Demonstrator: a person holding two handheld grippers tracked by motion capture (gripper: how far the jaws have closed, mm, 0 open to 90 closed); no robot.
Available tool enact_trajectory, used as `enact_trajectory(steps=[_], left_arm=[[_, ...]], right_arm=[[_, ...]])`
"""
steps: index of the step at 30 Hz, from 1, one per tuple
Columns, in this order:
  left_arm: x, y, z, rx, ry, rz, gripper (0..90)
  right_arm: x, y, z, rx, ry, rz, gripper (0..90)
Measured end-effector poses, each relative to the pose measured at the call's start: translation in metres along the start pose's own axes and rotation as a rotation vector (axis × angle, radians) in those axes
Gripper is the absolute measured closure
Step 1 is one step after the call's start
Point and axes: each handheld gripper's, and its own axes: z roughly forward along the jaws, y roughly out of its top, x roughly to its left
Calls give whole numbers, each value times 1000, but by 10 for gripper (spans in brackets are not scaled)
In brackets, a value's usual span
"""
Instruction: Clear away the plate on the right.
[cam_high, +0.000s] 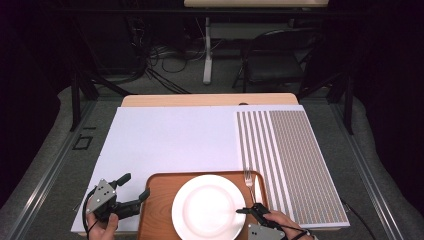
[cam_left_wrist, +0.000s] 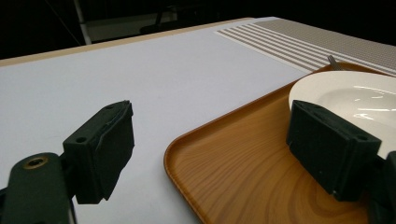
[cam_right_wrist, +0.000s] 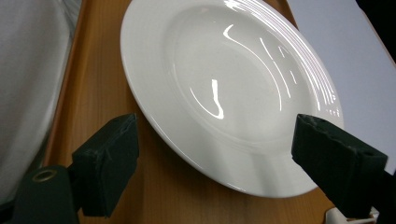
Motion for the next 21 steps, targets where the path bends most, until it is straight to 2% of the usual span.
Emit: enact_trajectory(steps=[1,3,10,12,16,21], left_arm=[[0,0,0,1,1,0,153],[0,0,0,1,3,0,153],[0,0,0,0,0,0,153],[0,0,0,0,0,0,153],[0,0,0,0,-1,2,153],[0,0,0,1,-1,1,153]], right_arm=[[0,-1,-1,3,-2,19,148],[-3,-2,-3,-4,-2,9,147],[-10,-9,-9,-16,-31,51,145],[-12,-11,-10,-20,-52,51,145],[-17,-16,-13,13,-93,55,145],[-25,-24,-17,25,-172,88,145]])
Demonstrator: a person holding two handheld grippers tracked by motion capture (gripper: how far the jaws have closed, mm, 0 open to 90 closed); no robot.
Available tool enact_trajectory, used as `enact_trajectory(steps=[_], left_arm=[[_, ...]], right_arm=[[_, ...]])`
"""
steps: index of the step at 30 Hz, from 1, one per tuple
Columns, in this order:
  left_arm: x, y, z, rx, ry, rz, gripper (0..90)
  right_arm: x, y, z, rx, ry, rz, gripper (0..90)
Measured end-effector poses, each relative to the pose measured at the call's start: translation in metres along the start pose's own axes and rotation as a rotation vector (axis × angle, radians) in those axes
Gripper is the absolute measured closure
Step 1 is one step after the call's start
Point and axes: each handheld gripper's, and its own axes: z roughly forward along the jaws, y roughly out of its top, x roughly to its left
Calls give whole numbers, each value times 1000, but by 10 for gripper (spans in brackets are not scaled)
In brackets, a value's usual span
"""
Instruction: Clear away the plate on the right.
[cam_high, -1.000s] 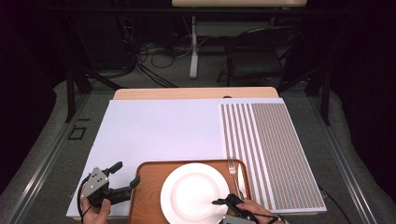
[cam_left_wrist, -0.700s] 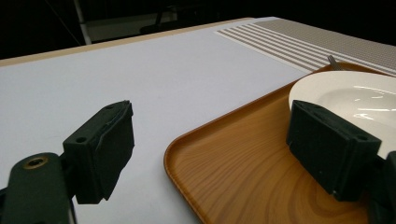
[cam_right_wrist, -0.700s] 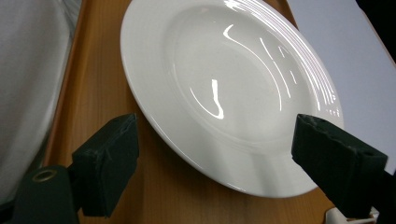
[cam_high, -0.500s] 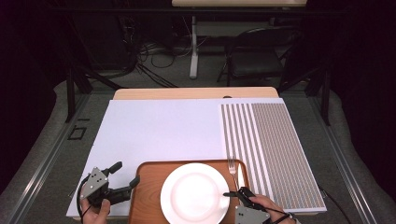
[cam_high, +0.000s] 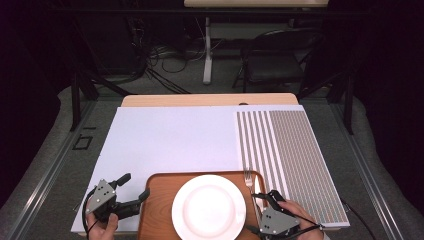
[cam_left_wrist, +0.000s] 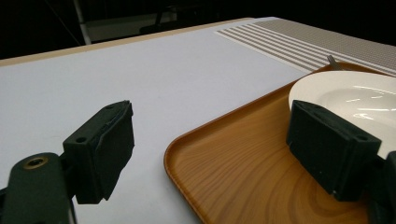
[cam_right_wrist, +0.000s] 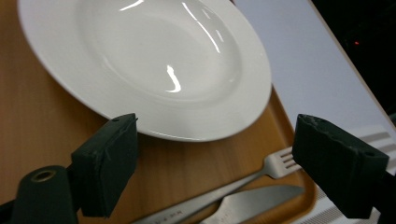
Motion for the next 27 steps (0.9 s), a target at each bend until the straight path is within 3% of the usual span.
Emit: enact_trajectory(steps=[8,17,21,27], left_arm=[[0,0,0,-1,3,0,153],[1,0,0,-6,3,-9,153],[1,0,-2,-9,8,-9,153],[4,0,-4,-18,25,-16,153]], right_arm=[[-15,-12,-1,22,-159,110,137],[-28,-26,-4,27,-301,223,116],[-36,-36,-11,41,-396,289,114],[-44,-47,-17,71,-465,350,107]])
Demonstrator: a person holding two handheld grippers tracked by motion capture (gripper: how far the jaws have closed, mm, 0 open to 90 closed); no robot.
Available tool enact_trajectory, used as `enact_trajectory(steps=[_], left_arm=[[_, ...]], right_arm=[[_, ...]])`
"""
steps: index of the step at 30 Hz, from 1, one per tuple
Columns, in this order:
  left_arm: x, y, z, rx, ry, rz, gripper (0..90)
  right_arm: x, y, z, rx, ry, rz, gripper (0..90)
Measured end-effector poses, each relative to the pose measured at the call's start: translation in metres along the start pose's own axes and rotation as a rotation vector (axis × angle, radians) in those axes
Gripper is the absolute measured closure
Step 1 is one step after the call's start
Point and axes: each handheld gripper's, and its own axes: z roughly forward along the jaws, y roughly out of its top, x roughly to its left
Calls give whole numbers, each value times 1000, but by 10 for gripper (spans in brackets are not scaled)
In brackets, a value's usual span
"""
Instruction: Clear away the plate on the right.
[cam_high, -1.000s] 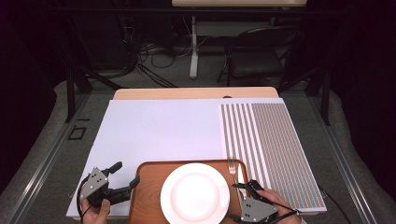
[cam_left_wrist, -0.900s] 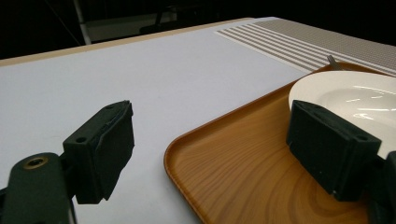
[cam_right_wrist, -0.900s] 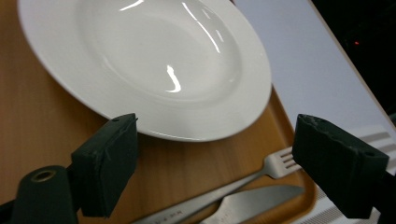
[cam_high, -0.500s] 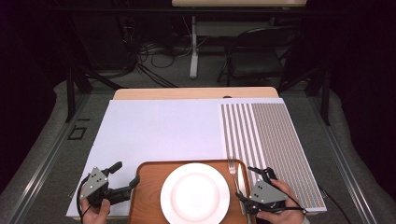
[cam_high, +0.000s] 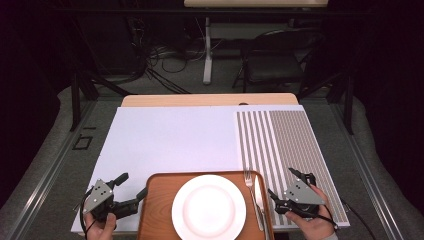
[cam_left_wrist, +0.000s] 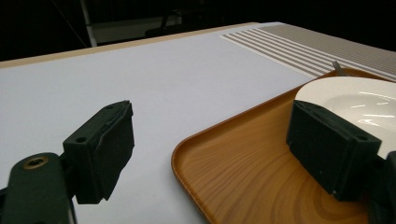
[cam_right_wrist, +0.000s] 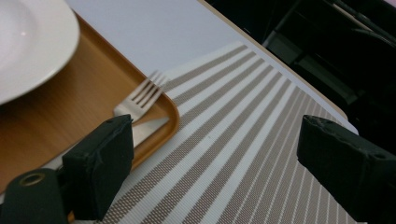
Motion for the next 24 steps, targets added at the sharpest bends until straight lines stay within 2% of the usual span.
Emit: enact_trajectory(steps=[3,7,8,13,17,22,24], left_arm=[[2,0,-2,-4,11,-9,153],[6,-1,-4,-8,24,-14,153],[7,-1,-4,-11,25,-17,153],[12,-2,-7,-12,43,-25,153],[17,-2,-10,-19,51,-32,153],[21,-3,-13,-24,59,-40,153],[22,-4,-14,-27,63,-41,153]], right_arm=[[-7,-6,1,18,-20,48,81],[-15,-15,3,26,-36,136,20],[-19,-19,4,39,-34,172,0],[-25,-23,3,28,-43,219,0],[-30,-26,3,46,-56,252,0],[-36,-32,5,58,-57,346,0],[-38,-34,5,60,-61,360,0]])
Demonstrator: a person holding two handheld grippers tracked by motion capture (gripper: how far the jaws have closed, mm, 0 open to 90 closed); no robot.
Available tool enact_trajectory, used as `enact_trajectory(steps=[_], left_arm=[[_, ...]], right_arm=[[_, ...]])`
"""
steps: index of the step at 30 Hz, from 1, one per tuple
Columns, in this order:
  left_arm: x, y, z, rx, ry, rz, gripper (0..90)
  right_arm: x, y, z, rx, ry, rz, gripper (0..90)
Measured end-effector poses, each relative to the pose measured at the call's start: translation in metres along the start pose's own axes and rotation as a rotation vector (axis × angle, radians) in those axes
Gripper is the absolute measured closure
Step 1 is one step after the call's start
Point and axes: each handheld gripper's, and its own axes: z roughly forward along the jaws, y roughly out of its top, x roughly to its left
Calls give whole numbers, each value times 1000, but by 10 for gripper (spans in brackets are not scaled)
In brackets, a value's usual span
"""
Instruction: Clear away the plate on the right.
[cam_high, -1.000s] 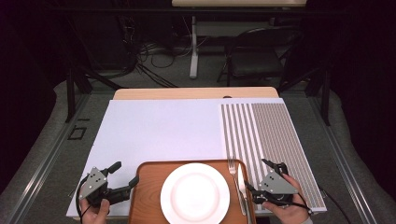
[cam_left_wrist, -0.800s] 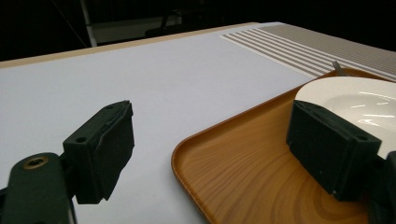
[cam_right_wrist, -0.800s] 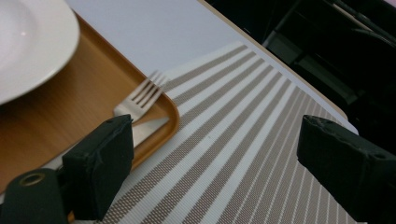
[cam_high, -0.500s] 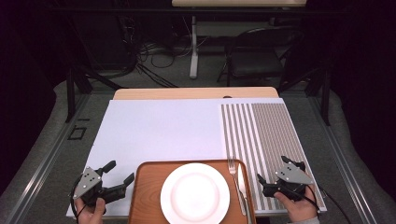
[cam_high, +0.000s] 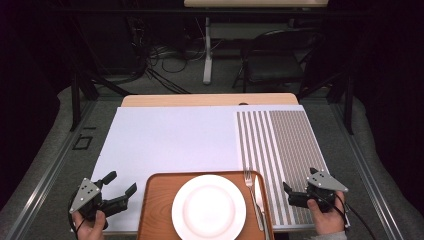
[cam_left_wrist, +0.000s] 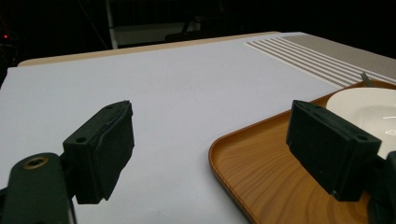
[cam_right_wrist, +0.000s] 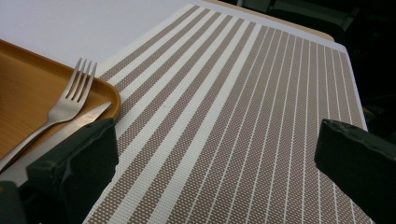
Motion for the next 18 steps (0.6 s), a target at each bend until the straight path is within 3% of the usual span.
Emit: enact_trajectory(steps=[10,18], left_arm=[[8,-2,-3,-2,21,-15,153],[11,-4,-3,1,22,-26,153]], right_arm=[[-6,-3,0,15,-14,42,0],[-5,-3,0,25,-12,41,0]])
